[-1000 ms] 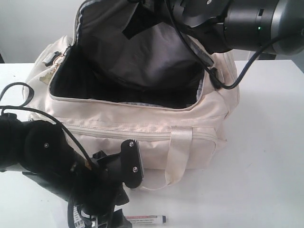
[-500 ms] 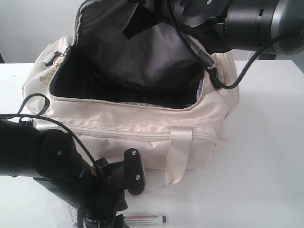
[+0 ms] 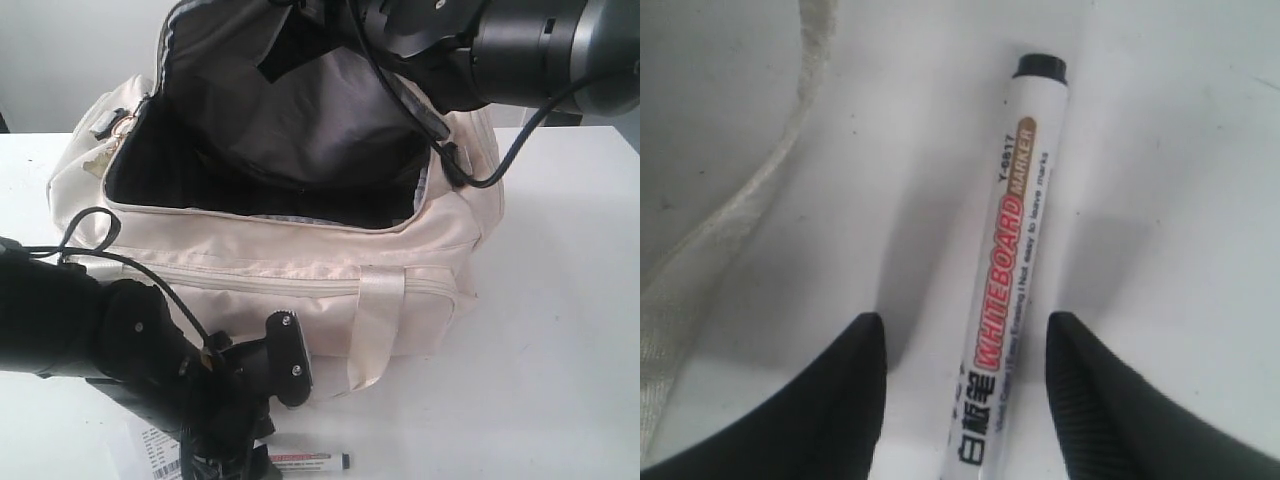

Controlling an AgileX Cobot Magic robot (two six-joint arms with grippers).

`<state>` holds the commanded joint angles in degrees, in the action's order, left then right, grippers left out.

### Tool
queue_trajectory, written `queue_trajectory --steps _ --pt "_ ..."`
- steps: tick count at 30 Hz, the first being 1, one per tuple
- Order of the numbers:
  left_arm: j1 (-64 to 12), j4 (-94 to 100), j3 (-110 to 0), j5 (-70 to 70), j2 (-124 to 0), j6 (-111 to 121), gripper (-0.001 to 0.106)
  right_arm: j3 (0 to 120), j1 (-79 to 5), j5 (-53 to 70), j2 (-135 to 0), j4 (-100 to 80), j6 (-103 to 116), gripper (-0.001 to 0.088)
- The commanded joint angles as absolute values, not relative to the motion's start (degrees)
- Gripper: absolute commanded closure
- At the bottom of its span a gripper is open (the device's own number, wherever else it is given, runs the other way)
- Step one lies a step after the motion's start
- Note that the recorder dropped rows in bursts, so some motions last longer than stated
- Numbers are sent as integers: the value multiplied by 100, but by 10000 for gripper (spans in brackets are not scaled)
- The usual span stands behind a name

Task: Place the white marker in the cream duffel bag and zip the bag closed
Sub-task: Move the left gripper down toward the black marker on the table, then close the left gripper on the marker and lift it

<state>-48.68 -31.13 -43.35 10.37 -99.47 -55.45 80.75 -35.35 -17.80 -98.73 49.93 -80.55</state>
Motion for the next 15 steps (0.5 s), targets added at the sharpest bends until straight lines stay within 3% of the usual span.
queue_trajectory --steps 1,6,15 --pt "-4868 -3101 -4335 1055 -9936 -5572 599 8075 -3535 -1780 -9873 4993 -8055 868" --pt "-4868 -3080 -4335 1429 -9936 -6073 1051 8075 -3535 -1780 -9873 4993 -8055 868" --pt "-4868 -3080 -4345 1466 -9817 -6128 1050 8075 -3535 -1780 -9873 4993 -8055 868"
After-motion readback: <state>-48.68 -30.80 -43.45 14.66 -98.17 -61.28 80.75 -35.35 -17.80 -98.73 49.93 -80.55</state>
